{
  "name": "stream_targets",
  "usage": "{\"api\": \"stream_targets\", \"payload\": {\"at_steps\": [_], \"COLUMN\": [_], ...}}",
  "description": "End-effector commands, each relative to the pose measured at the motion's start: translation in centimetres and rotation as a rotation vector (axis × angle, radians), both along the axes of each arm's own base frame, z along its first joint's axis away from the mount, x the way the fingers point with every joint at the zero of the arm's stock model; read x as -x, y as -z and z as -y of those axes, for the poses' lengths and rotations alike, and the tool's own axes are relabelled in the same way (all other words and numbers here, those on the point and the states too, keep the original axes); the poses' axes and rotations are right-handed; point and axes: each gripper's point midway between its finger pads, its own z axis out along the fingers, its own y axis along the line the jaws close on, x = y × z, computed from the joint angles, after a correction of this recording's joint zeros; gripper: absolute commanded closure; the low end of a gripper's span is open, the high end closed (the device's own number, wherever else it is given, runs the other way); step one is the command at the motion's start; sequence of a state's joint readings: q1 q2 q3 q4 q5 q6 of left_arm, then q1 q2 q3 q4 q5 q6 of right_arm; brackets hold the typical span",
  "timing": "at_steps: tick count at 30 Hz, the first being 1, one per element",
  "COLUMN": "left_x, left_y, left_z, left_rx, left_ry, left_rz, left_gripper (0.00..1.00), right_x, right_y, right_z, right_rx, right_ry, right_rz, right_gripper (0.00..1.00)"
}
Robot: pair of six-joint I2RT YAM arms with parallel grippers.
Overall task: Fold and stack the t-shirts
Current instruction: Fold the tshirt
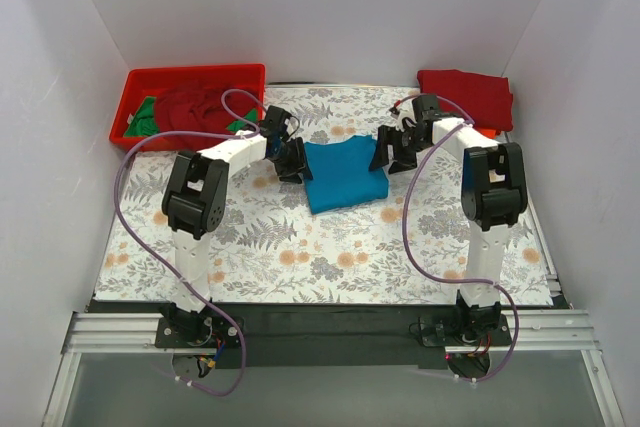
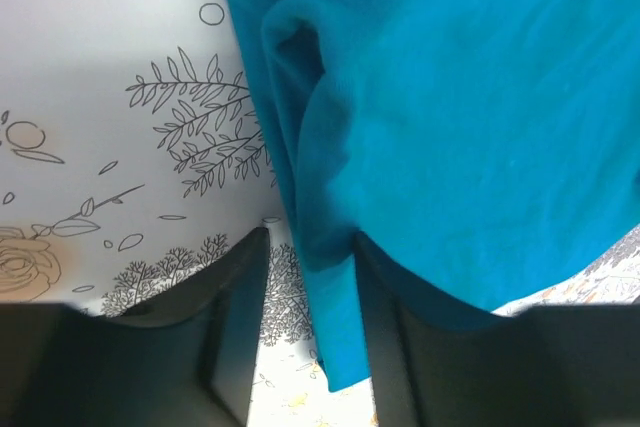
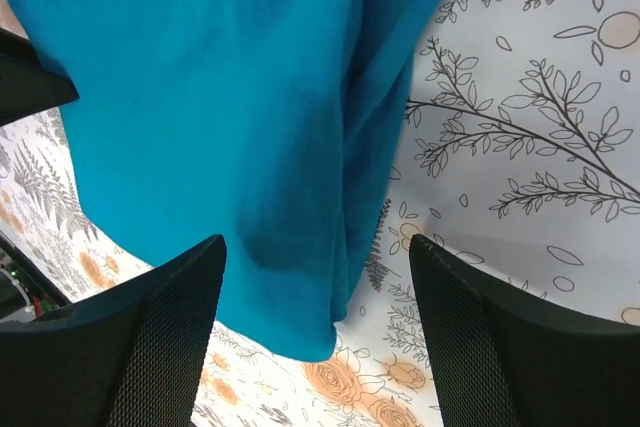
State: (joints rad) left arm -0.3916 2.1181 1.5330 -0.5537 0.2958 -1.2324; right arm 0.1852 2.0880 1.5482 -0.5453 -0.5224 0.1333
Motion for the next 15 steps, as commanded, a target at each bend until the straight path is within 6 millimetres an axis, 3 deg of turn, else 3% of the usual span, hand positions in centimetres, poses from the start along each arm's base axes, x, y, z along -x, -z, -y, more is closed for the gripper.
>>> {"api": "stream_targets", "payload": {"at_steps": [1, 6, 15], "left_x": [-0.7, -0.5, 0.2], "left_y": [-0.5, 0.3, 0.9], "left_z": [0.5, 0.6, 0.9], "left_rx": [0.001, 0.002, 0.002], "left_ry": [0.015, 0.024, 0.039], "left_rz": [0.026, 0.007, -0.012], "left_gripper": [0.65, 0.79, 0.89], "right_x": [-0.9, -0.9, -0.6], "right_y": [-0.2, 1.4, 3.6], "right_z": [-0.6, -0.7, -2.7], "right_rx": [-0.031, -0.035, -0.071], "right_ry": [-0.005, -0.004, 0.003], "right_rz": [0.028, 0.000, -0.047], "right_gripper": [0.20, 0.20, 0.24]}}
